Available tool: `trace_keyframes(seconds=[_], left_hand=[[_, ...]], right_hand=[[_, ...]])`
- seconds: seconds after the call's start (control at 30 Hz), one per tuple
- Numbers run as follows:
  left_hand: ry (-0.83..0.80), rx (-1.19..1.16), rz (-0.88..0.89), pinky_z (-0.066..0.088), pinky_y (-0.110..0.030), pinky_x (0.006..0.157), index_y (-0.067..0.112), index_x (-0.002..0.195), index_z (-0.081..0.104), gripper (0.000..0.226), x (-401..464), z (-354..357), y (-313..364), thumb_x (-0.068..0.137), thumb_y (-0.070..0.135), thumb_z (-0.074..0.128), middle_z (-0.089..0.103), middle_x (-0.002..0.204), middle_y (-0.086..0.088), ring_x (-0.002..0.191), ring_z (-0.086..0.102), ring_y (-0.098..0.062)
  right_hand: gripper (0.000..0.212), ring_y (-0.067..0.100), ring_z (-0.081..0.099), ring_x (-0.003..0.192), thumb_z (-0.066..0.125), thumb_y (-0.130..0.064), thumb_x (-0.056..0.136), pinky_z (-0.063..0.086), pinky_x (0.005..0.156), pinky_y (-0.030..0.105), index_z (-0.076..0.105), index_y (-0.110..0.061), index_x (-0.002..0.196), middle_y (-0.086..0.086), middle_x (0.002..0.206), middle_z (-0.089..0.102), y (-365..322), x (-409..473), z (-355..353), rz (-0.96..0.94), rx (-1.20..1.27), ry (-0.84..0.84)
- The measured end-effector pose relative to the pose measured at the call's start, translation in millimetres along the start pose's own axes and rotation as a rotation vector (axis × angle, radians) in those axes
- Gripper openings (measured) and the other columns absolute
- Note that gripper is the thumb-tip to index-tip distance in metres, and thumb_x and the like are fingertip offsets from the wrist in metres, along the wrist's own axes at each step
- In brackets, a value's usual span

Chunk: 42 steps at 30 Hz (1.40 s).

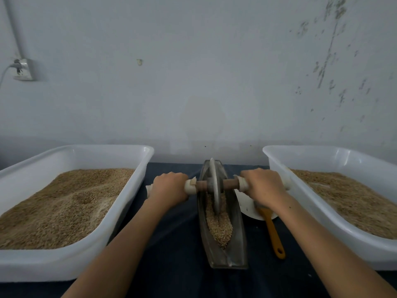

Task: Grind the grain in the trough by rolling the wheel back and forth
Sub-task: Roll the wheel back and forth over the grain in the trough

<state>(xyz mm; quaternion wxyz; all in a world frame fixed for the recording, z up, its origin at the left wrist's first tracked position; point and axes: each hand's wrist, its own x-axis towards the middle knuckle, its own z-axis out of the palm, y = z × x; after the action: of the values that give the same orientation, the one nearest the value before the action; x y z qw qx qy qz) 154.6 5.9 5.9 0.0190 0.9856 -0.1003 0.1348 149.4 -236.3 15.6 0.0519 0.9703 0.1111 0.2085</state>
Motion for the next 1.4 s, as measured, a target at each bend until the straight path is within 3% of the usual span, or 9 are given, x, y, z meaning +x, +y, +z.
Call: trace_keyframes(seconds=[0.23, 0.33, 0.5, 0.77, 0.9, 1.03, 1.17, 1.27, 1.4], left_hand=[[-0.223, 0.071, 0.046, 0.045, -0.031, 0.074, 0.02, 0.106, 0.061, 0.032, 0, -22, 6, 0.078, 0.033, 0.07, 0.059, 0.088, 0.003, 0.083, 0.057, -0.016], [-0.312, 0.035, 0.048, 0.047, -0.033, 0.082, 0.02, 0.113, 0.061, 0.039, 0, -26, 7, 0.078, 0.033, 0.072, 0.06, 0.094, 0.002, 0.09, 0.059, -0.018], [-0.299, 0.007, 0.035, 0.044, -0.031, 0.076, 0.021, 0.111, 0.061, 0.037, -1, -24, 6, 0.077, 0.033, 0.072, 0.056, 0.087, 0.005, 0.082, 0.055, -0.014], [0.052, 0.103, 0.014, 0.037, -0.03, 0.066, 0.025, 0.09, 0.053, 0.013, -1, -9, 11, 0.084, 0.034, 0.06, 0.063, 0.092, 0.004, 0.076, 0.053, -0.015], [-0.004, 0.101, 0.031, 0.039, -0.03, 0.068, 0.022, 0.094, 0.057, 0.016, 0, -9, 8, 0.083, 0.033, 0.062, 0.062, 0.089, 0.003, 0.078, 0.055, -0.015], [-0.278, -0.017, 0.034, 0.045, -0.03, 0.075, 0.02, 0.102, 0.061, 0.028, 2, -17, 1, 0.079, 0.032, 0.07, 0.06, 0.087, 0.003, 0.082, 0.057, -0.016], [-0.526, -0.212, 0.027, 0.051, -0.027, 0.068, 0.017, 0.079, 0.061, 0.009, 1, -19, -4, 0.077, 0.019, 0.07, 0.068, 0.073, -0.002, 0.061, 0.061, -0.012], [-0.534, -0.246, 0.022, 0.051, -0.025, 0.063, 0.019, 0.073, 0.058, 0.012, 1, -18, -6, 0.078, 0.017, 0.069, 0.064, 0.065, 0.001, 0.054, 0.059, -0.01], [-0.367, -0.115, 0.011, 0.049, -0.027, 0.069, 0.021, 0.084, 0.059, 0.016, 2, -17, -1, 0.077, 0.028, 0.071, 0.062, 0.075, 0.004, 0.07, 0.061, -0.012]], right_hand=[[0.018, 0.012, 0.06, 0.071, 0.073, -0.024, 0.08, 0.046, 0.061, 0.024, 0.055, -0.027, 0.081, -0.002, 0.082, 0.063, 8, 2, -19, 0.083, 0.185, -0.597], [0.021, 0.01, 0.056, 0.059, 0.075, -0.018, 0.079, 0.045, 0.052, 0.02, 0.056, -0.027, 0.081, 0.0, 0.077, 0.064, 9, 0, -25, 0.1, 0.284, -0.701], [0.023, 0.01, 0.057, 0.069, 0.073, -0.024, 0.081, 0.04, 0.056, 0.021, 0.052, -0.03, 0.076, -0.005, 0.077, 0.06, 7, 2, -23, 0.052, 0.173, -0.604], [0.011, 0.012, 0.058, 0.077, 0.053, -0.03, 0.094, 0.043, 0.073, 0.026, 0.052, -0.03, 0.083, -0.006, 0.088, 0.062, 1, -2, -1, 0.043, 0.112, -0.14], [0.009, 0.011, 0.056, 0.075, 0.055, -0.028, 0.092, 0.041, 0.07, 0.025, 0.053, -0.029, 0.084, -0.006, 0.086, 0.061, 1, -1, -4, 0.039, 0.074, -0.17], [0.012, 0.01, 0.053, 0.067, 0.063, -0.025, 0.084, 0.037, 0.062, 0.025, 0.052, -0.029, 0.084, -0.006, 0.075, 0.056, -1, 1, -16, 0.016, 0.026, -0.328], [0.018, 0.014, 0.06, 0.08, 0.068, -0.025, 0.082, 0.043, 0.067, 0.026, 0.061, -0.025, 0.098, -0.003, 0.086, 0.063, -3, 4, -29, -0.01, -0.001, -0.472], [0.019, 0.014, 0.062, 0.082, 0.067, -0.025, 0.082, 0.045, 0.069, 0.026, 0.062, -0.023, 0.1, -0.002, 0.089, 0.065, -5, 3, -30, -0.009, -0.01, -0.46], [0.016, 0.013, 0.059, 0.077, 0.065, -0.025, 0.083, 0.044, 0.069, 0.026, 0.061, -0.025, 0.099, -0.004, 0.083, 0.06, -3, 2, -22, 0.014, 0.016, -0.388]])
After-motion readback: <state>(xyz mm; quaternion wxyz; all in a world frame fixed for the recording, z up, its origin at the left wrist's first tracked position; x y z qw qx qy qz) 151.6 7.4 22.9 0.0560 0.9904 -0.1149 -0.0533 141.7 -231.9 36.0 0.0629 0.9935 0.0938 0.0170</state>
